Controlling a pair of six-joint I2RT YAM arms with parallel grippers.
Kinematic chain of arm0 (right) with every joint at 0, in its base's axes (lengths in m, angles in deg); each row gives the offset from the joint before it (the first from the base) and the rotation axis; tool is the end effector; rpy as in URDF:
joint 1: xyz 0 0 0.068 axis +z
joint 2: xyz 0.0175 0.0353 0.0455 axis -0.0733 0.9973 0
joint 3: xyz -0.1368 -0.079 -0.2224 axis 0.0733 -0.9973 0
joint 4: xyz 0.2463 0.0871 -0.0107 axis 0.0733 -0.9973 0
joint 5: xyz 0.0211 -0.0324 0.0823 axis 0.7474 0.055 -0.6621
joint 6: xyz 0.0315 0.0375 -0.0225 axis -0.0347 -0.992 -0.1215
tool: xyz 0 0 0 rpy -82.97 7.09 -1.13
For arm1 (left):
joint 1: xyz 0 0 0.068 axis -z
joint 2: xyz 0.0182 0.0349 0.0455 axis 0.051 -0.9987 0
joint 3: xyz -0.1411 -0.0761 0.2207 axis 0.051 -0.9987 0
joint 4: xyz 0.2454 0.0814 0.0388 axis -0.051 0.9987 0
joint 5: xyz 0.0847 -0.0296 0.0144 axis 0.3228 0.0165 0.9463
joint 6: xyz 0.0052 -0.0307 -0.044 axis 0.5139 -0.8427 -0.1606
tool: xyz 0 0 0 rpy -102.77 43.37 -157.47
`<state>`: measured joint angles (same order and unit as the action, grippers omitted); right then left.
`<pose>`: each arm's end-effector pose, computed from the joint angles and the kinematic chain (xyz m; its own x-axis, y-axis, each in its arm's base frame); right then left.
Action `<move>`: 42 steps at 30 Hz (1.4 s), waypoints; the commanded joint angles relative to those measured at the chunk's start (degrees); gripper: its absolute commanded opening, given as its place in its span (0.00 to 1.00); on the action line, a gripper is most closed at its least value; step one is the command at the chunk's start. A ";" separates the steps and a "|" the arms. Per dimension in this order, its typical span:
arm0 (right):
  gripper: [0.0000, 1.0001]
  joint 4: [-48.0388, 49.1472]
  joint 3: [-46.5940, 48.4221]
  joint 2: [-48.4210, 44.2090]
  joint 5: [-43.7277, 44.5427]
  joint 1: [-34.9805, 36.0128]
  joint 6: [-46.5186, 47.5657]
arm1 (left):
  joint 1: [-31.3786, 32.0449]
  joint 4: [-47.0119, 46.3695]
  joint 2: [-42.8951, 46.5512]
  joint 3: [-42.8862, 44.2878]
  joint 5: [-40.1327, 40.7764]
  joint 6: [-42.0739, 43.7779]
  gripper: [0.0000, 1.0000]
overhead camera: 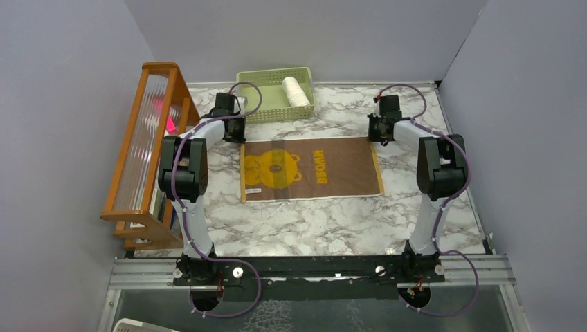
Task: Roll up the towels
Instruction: Fold the towel at the center of the board.
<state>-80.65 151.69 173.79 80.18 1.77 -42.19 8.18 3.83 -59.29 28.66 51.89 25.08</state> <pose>0.4286 0.0453 0.1563 -0.8141 0.0460 -0.5789 -0.0029 0.9965 0.0832 0.4329 -0.0450 0.1695 -0.8097 -0.0004 -0.5869 0.1159 0.9802 -0.1606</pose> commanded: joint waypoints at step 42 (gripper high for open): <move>0.01 5.87 -30.24 -32.94 5.53 -0.53 -13.13 | -1.19 -13.19 28.22 -30.44 -8.05 -5.72 0.00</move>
<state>-72.96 121.70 144.09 82.65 1.71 -54.58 7.50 -9.44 -34.46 0.25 45.94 20.82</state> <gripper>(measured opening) 0.016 0.019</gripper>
